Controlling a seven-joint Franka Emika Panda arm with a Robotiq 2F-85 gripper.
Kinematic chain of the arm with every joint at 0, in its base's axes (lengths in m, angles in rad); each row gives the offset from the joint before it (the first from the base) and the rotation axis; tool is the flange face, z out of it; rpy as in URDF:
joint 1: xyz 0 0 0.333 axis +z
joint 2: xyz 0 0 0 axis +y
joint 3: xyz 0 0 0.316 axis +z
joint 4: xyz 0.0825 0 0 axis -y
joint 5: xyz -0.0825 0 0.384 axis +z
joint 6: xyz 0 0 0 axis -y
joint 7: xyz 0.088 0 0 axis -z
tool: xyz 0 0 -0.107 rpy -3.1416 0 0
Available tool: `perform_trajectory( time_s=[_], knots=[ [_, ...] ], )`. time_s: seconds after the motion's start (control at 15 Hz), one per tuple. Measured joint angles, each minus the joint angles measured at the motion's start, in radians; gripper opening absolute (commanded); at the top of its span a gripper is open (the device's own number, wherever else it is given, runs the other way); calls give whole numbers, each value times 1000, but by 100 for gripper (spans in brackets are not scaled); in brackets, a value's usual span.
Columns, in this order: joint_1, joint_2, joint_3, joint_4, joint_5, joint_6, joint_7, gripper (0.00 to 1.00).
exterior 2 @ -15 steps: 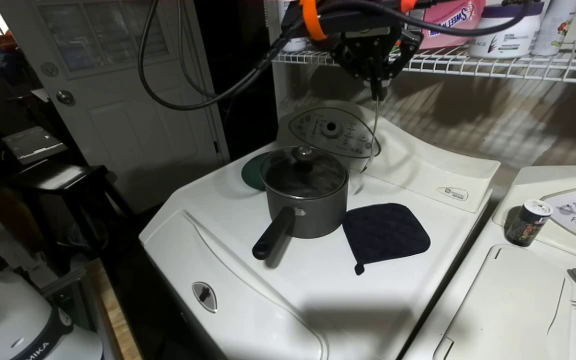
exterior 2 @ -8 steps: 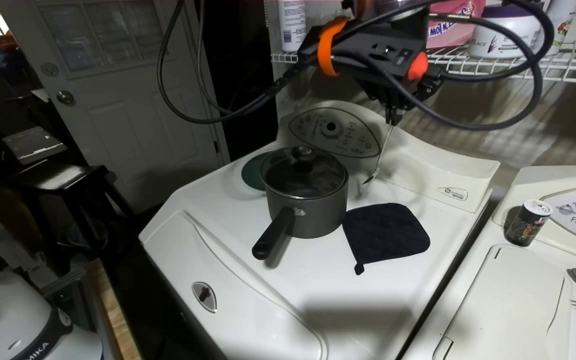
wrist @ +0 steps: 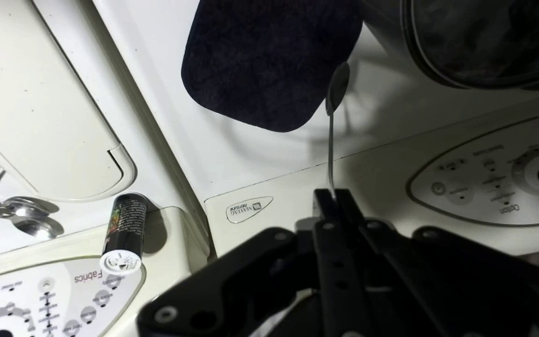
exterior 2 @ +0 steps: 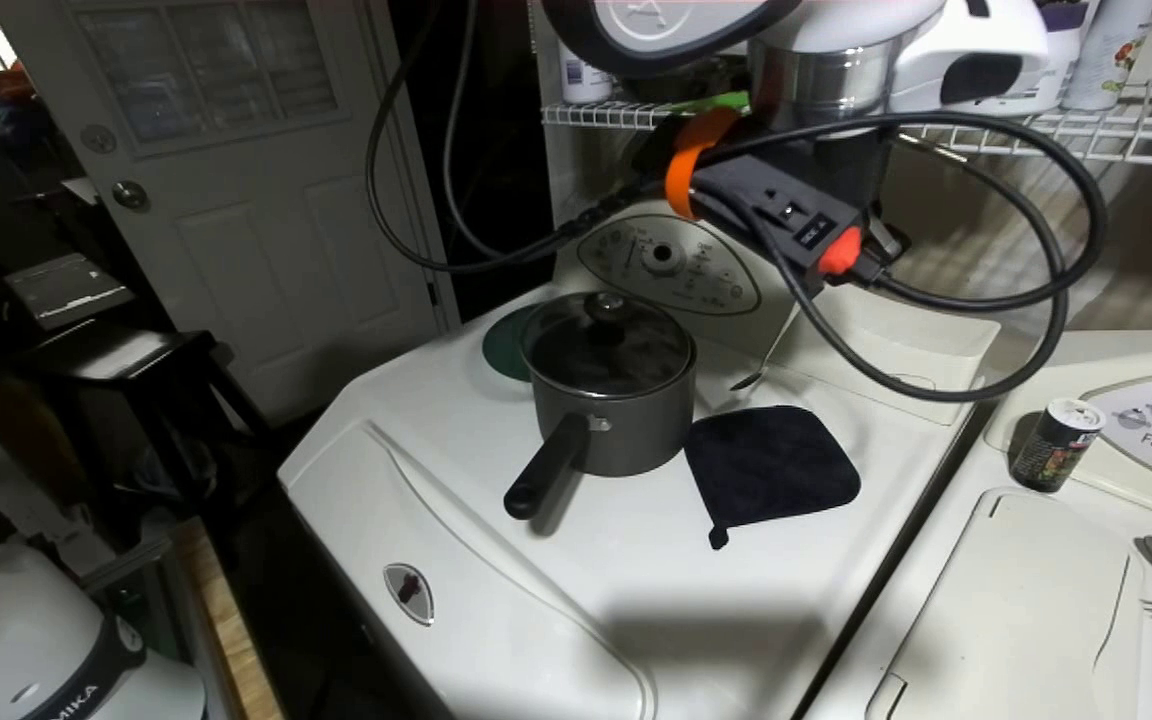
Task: Remove the spoon from the pot, put it on the pot holder, remove the lid from the pot and put it in the pot holder
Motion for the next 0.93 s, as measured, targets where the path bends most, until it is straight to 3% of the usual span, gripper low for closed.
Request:
perform_trajectory(
  time_s=[0.93],
  knots=[
    [-63, 160, 62, 99, 78, 0, 71, 1]
  ],
)
